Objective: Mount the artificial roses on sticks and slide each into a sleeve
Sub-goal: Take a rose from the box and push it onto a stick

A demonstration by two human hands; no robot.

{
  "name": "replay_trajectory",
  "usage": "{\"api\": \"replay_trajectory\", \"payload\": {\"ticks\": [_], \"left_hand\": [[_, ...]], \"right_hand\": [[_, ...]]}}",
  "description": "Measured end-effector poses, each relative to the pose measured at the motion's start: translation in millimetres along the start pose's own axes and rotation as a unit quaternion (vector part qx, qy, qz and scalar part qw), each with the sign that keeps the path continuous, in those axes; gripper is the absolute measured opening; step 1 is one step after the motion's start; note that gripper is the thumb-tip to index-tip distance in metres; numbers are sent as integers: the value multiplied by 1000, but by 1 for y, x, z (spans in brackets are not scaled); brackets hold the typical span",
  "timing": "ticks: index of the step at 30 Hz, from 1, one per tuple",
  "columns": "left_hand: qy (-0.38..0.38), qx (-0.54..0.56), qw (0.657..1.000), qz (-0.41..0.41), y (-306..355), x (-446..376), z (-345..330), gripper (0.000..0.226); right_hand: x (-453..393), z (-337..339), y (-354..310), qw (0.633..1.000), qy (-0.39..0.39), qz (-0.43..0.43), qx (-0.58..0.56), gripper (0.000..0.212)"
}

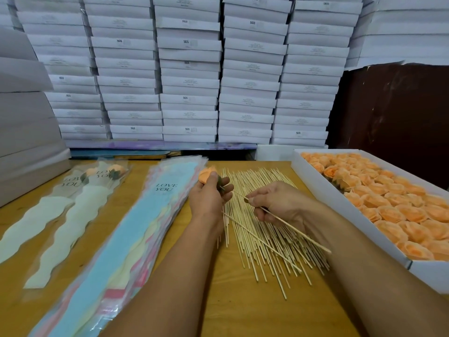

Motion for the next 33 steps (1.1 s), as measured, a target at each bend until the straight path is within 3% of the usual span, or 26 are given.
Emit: {"api": "replay_trajectory", "payload": {"ticks": [6, 12, 15, 21, 25, 28, 33], "left_hand": [[-55, 119, 988, 85, -3, 1, -5, 21], [-75, 154, 976, 133, -4, 0, -6, 34], [-81, 159, 973, 145, -5, -1, -6, 42], [-93, 167, 967, 166, -9, -2, -6, 54], [-105, 166, 967, 164, -9, -3, -7, 51], [-106, 166, 967, 161, -8, -3, -6, 50], [-118, 171, 964, 164, -9, -3, -8, 49]], "right_hand": [[6, -8, 0, 997, -65, -24, -19, 17], [6, -17, -7, 995, -55, -1, -83, 20], [11, -21, -11, 994, -75, 10, -75, 26], [21, -25, -18, 985, -154, 35, -69, 19], [27, -26, -22, 975, -205, 51, -73, 17], [28, -27, -22, 972, -220, 57, -59, 26], [30, -29, -25, 974, -214, 73, -30, 17]]}}
Point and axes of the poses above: each hand's wrist, its own x-axis away from the middle knuckle, its own z-axis out of the back of the hand, y = z × x, the point moved 7 cm from there along -x, towards the middle knuckle, and after that the axes turned 1 degree about y, right-handed, at the moved point
